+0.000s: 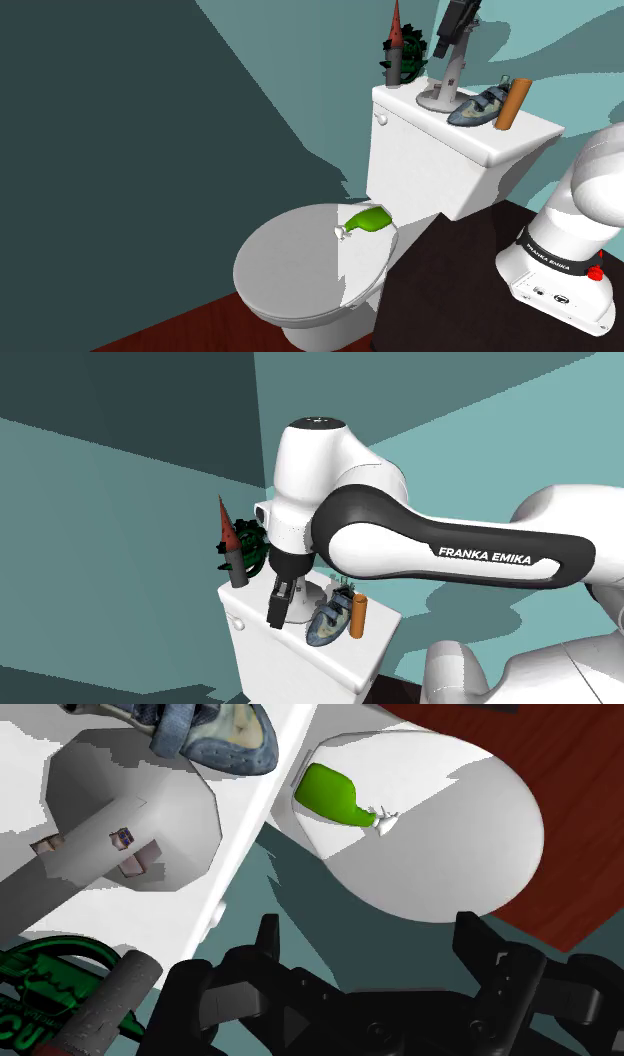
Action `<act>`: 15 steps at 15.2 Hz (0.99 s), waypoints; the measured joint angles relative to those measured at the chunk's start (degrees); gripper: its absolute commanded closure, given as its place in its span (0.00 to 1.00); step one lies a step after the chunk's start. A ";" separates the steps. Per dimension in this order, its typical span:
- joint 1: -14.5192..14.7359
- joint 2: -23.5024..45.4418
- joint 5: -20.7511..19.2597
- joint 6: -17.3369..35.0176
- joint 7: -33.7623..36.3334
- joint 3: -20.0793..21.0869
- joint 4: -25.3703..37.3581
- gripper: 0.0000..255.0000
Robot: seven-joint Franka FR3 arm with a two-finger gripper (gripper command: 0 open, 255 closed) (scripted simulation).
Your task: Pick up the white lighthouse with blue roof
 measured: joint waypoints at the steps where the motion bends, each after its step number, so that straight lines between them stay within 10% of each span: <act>1: 0.00 0.00 0.00 0.00 0.00 0.00 0.00 0.00; 15: -14.48 6.79 -10.21 10.01 14.50 -2.71 4.88 0.00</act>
